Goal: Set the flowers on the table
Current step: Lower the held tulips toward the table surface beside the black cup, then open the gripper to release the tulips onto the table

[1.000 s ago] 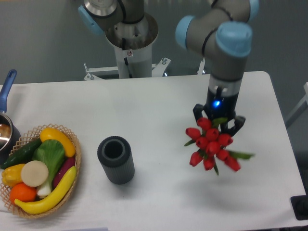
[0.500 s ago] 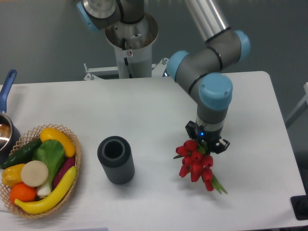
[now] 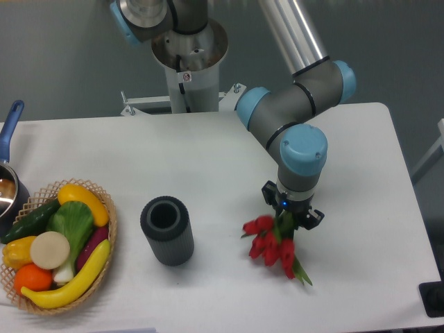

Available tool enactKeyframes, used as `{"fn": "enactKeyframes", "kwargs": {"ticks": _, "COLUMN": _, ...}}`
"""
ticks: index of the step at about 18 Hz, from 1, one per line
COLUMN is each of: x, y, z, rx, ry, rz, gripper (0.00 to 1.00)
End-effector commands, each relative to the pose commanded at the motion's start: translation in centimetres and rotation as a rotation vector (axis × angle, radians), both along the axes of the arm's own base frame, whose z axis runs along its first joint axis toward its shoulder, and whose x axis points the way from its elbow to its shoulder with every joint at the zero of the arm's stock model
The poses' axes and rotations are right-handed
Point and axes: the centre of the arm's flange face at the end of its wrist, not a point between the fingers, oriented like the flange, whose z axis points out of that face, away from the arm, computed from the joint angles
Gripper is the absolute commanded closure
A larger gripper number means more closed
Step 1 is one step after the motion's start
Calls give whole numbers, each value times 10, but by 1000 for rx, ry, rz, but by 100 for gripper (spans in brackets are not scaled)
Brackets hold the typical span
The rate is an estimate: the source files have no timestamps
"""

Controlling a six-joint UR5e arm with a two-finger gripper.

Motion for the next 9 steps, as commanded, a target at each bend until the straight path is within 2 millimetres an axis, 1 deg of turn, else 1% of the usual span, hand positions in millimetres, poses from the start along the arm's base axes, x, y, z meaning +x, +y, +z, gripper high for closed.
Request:
{"fn": "enactKeyframes", "kwargs": {"ticks": 3, "x": -4, "y": -7, "z": 35, "rx": 40, "ry": 64, "rz": 11, "gripper": 0}}
{"fn": "enactKeyframes", "kwargs": {"ticks": 7, "x": -38, "y": -34, "z": 68, "rx": 98, "ry": 101, "rz": 36, "gripper": 0}}
{"fn": "enactKeyframes", "kwargs": {"ticks": 8, "x": -43, "y": -41, "z": 70, "rx": 108, "ry": 85, "rz": 31, "gripper": 0}}
{"fn": "enactKeyframes", "kwargs": {"ticks": 9, "x": -43, "y": -49, "z": 81, "rx": 126, "ry": 75, "rz": 23, "gripper": 0}}
